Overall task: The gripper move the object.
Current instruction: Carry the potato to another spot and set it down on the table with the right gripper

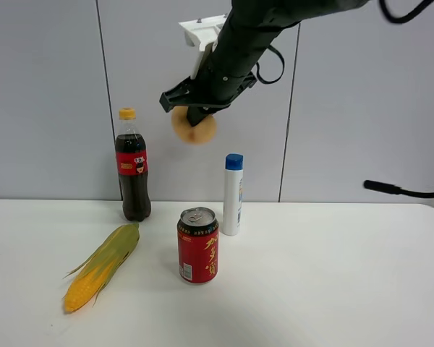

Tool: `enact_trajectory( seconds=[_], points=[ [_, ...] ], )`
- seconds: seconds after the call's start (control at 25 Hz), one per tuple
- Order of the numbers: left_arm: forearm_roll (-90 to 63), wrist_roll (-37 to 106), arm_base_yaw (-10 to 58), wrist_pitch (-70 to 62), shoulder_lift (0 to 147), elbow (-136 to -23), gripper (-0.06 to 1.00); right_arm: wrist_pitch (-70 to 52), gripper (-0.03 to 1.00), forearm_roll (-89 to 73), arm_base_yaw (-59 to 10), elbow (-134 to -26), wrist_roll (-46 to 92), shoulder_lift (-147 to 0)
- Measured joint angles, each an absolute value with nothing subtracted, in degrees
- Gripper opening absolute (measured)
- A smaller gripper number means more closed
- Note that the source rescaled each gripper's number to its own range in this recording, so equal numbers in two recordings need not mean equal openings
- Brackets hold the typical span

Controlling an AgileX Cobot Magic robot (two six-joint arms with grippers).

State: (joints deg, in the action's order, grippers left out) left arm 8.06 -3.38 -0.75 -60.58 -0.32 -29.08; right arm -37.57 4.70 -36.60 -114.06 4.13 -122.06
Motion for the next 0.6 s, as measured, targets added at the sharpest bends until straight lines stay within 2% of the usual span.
enact_trajectory(
  seconds=[0.24,0.6],
  points=[
    [8.06,-3.38,-0.75,-60.58,-0.32,-29.08,1.00,-44.70,0.00,0.00,-38.61,-127.23,9.55,-133.36],
    [8.06,-3.38,-0.75,-60.58,-0.32,-29.08,1.00,-49.55,0.00,-1.30,-39.18,-129.46,10.75,-136.84]
  ],
)
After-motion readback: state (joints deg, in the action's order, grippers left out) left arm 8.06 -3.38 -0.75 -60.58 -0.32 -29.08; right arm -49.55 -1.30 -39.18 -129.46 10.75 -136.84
